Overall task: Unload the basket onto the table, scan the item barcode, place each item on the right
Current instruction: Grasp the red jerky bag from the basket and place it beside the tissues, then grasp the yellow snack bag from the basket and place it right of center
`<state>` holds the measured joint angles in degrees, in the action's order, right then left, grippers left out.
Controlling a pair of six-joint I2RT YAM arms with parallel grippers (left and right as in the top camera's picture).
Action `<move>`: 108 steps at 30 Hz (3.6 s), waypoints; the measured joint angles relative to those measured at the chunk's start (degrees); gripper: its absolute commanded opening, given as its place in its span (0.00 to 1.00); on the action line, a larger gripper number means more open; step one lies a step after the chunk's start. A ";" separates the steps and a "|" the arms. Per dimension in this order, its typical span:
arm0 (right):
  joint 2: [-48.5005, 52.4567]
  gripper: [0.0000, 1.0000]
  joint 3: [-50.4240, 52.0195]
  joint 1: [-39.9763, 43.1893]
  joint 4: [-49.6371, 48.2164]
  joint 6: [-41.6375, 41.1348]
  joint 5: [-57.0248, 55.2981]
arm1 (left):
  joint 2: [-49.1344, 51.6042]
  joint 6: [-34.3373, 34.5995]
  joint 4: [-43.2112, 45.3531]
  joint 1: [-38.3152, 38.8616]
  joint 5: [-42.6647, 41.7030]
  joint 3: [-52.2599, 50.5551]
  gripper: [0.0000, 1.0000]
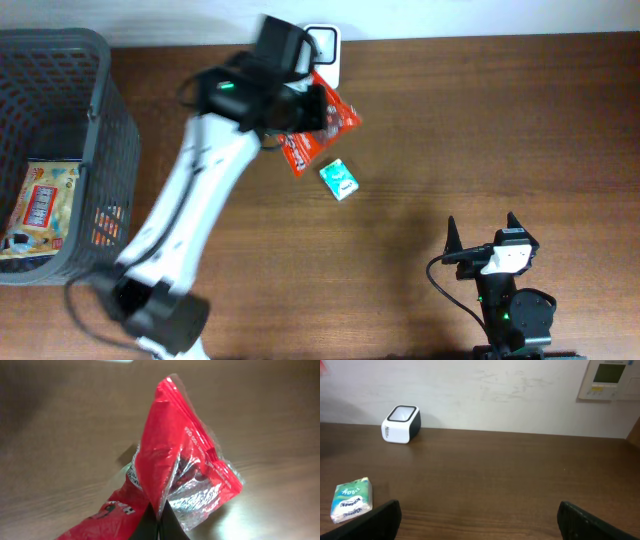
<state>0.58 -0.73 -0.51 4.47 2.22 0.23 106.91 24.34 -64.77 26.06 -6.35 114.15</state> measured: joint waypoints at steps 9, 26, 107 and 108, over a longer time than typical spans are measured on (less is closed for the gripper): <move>0.00 0.98 0.00 0.00 0.00 -0.04 -0.02 | 20.11 13.51 -0.96 1.51 20.35 -0.17 0.72; 0.00 0.98 0.00 0.00 -0.02 -0.02 -0.02 | 19.78 -4.81 -31.69 -15.08 36.20 64.92 0.96; 0.00 0.99 0.00 0.00 0.00 0.00 -0.02 | 21.29 5.57 17.35 12.72 -6.14 4.48 0.79; 0.00 0.98 0.00 0.00 0.00 -0.02 -0.02 | 21.18 4.63 15.89 12.00 -6.86 6.97 0.82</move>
<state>0.58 -0.73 -0.51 4.47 2.20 0.21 128.09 28.97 -48.88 38.06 -13.21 121.12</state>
